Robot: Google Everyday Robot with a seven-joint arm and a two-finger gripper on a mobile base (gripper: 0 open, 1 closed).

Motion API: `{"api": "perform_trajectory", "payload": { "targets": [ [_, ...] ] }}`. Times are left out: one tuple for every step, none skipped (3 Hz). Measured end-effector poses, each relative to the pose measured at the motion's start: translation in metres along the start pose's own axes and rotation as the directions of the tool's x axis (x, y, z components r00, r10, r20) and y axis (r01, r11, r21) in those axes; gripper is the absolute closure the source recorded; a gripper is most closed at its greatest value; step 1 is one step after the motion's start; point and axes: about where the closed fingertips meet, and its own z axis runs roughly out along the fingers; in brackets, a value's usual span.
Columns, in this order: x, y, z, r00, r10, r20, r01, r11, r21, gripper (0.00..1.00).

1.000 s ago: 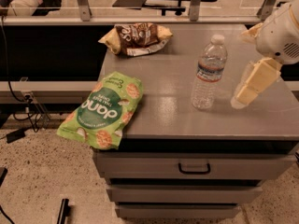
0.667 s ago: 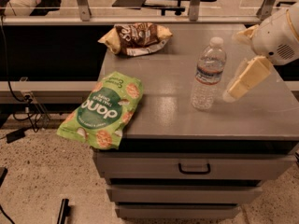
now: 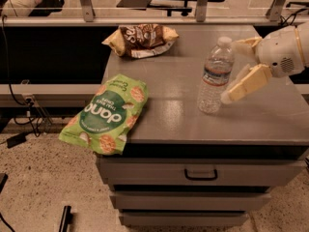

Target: Knock water bottle over

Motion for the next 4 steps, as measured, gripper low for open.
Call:
{"api": "perform_trajectory", "payload": {
  "targets": [
    [-0.0030, 0.0036, 0.0087, 0.993, 0.009, 0.114, -0.007, 0.9998, -0.017, 0.00],
    [-0.0044, 0.0042, 0.0145, 0.983, 0.021, 0.184, -0.017, 0.9996, -0.021, 0.15],
    [-0.0073, 0.0045, 0.0165, 0.972, 0.025, 0.234, -0.019, 0.9995, -0.026, 0.38],
    [-0.0095, 0.0020, 0.0126, 0.964, 0.034, 0.265, -0.030, 0.9994, -0.019, 0.61]
  ]
}}
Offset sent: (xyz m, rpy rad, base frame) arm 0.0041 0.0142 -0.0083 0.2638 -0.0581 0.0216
